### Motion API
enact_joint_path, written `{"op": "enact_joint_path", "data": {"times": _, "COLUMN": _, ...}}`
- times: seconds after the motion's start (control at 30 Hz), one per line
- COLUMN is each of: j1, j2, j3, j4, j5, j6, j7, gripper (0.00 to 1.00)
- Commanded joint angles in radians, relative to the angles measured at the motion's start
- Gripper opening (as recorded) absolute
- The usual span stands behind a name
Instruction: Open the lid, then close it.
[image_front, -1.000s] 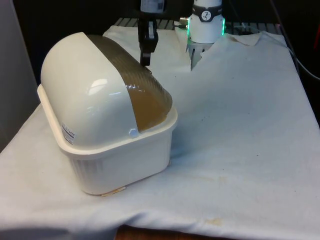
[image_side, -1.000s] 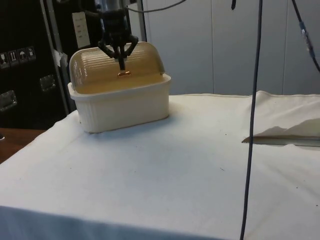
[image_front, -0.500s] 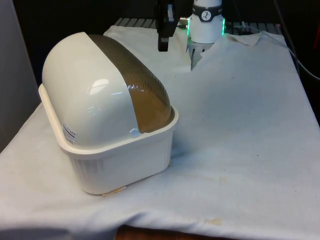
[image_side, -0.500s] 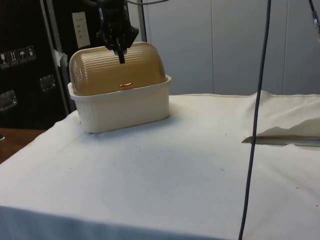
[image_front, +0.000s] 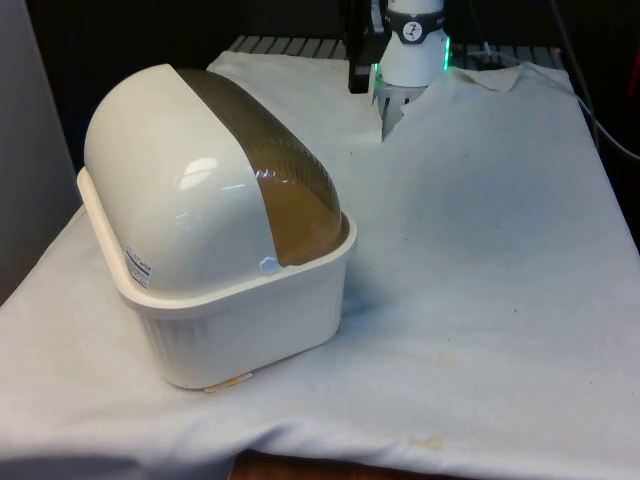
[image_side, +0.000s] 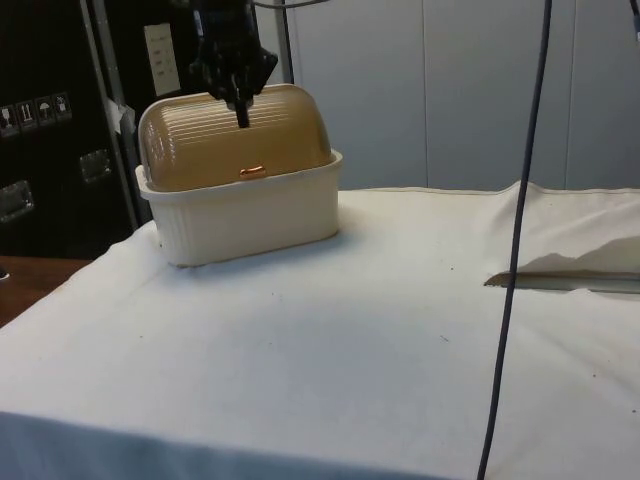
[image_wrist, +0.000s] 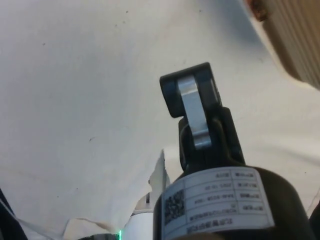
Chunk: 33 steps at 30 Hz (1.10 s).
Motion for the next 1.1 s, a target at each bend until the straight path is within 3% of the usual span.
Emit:
{"op": "enact_joint_path", "data": {"times": 0.0, "j1": 0.002, "j2": -0.013, "j3": 0.005, "j4": -0.014, "j5": 0.012, "j6": 0.004, "j7": 0.005, "gripper": 0.00}}
{"op": "enact_joint_path", "data": {"times": 0.5, "j1": 0.003, "j2": -0.082, "j3": 0.062, "j4": -0.107, "j5": 0.041, "j6": 0.020, "j7": 0.028, "gripper": 0.00}}
{"op": "enact_joint_path", "data": {"times": 0.53, "j1": 0.000, "j2": -0.069, "j3": 0.059, "j4": -0.091, "j5": 0.032, "j6": 0.002, "j7": 0.022, "gripper": 0.00}}
{"op": "enact_joint_path", "data": {"times": 0.83, "j1": 0.002, "j2": -0.140, "j3": 0.091, "j4": -0.187, "j5": 0.038, "j6": 0.060, "j7": 0.047, "gripper": 0.00}}
{"op": "enact_joint_path", "data": {"times": 0.87, "j1": 0.000, "j2": -0.131, "j3": 0.090, "j4": -0.176, "j5": 0.033, "j6": 0.041, "j7": 0.040, "gripper": 0.00}}
{"op": "enact_joint_path", "data": {"times": 1.07, "j1": 0.001, "j2": -0.159, "j3": 0.098, "j4": -0.216, "j5": 0.033, "j6": 0.080, "j7": 0.048, "gripper": 0.00}}
